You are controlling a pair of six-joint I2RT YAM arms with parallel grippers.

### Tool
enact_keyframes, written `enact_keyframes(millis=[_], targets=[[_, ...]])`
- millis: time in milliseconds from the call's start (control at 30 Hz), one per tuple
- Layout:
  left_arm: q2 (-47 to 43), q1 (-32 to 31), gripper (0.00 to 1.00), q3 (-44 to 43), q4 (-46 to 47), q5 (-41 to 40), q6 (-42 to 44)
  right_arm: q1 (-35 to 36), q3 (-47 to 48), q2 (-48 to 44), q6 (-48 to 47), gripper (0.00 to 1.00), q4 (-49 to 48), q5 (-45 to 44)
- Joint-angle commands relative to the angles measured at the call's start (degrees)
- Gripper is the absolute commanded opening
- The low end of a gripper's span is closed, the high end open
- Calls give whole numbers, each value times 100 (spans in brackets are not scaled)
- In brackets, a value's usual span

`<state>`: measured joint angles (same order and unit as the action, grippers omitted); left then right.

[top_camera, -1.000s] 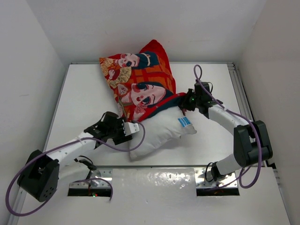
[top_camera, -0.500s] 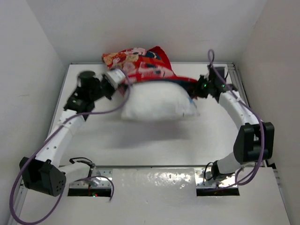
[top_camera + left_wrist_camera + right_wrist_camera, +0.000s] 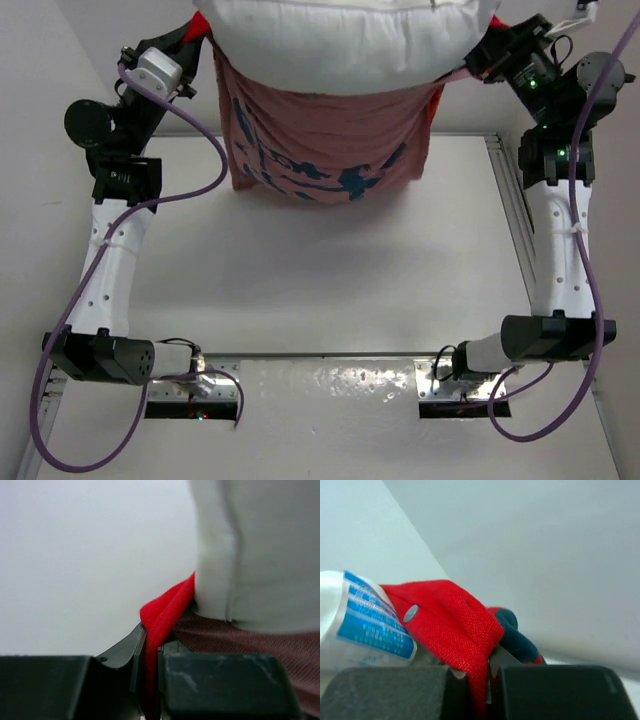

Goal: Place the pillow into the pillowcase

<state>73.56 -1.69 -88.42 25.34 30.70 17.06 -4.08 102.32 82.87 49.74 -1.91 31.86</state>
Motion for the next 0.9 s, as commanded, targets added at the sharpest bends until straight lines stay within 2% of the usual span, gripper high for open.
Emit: enact_keyframes(millis=[0,33,100,133,167,200,233,267,300,367,400,433,467,500,533,567,600,633,700,733,767,800,833,867], targets=[[44,231,0,-807,1518,-1154,744,-638,207,70,1002,0,-1970,-1278],[71,231,0,-895,1352,-1119,755,-621,296,176,1029,0,-1927,-1261],[36,21,0,-896,187,-962,659,-350,665,691,847,0,-1219,-788],[62,-15,0,-896,-950,-960,606,-209,1232,974,575,0,12,-517],[114,-24,0,-905,-1509,-978,205,80,1629,1316,277,0,929,34],[219,-7,0,-1131,-2185,-995,10,187,2077,2076,-118,0,1817,231],[542,107,0,-1325,-3531,-961,-166,275,2586,2441,-792,0,2748,285],[728,169,0,-1501,-3997,-847,-411,319,3304,2731,-1034,0,4019,251],[1035,483,0,-1842,-4359,-542,-475,276,3486,3030,-1175,0,4319,112],[1274,687,0,-2221,-4565,-495,-781,-38,3278,2903,-836,0,3799,-91],[1492,871,0,-2745,-4277,-564,-905,-215,3042,2484,-199,0,3238,-22],[1599,942,0,-3107,-4083,-591,-1037,-356,2726,2227,164,0,1692,83],[1722,1039,0,-3946,-3925,-609,-1342,-609,2209,1955,490,0,807,145],[1880,1214,0,-4320,-3697,-678,-1537,-708,2022,1674,1007,0,-38,76],[1907,1320,0,-4637,-3016,-679,-1861,-796,1959,1236,1212,0,-1047,-38],[1864,1434,0,-4953,-2652,-662,-2238,-988,2097,1058,1318,0,-1318,-187],[1742,1618,0,-5044,-1778,-540,-2399,-1103,2308,951,1346,0,-1390,-380],[1706,1680,0,-5158,-1552,-382,-2713,-1174,2571,672,1267,0,-1399,-478],[1662,1734,0,-5405,-1663,539,-3163,-1201,2155,267,907,0,-1461,-732],[1601,1673,0,-5257,-1847,856,-3391,-1166,1194,-162,906,0,-1705,-899],[1470,1342,0,-4420,-2031,1329,-3437,-905,697,-253,906,0,-1742,-918],[1077,1147,0,-3768,-2138,1455,-3359,-728,353,-236,1011,0,-1708,-918],[873,1014,0,-2439,-2043,1570,-3280,-422,106,164,977,0,-1150,-648],[653,848,0,-1973,-2103,1571,-3192,-288,278,507,698,0,-631,-411]])
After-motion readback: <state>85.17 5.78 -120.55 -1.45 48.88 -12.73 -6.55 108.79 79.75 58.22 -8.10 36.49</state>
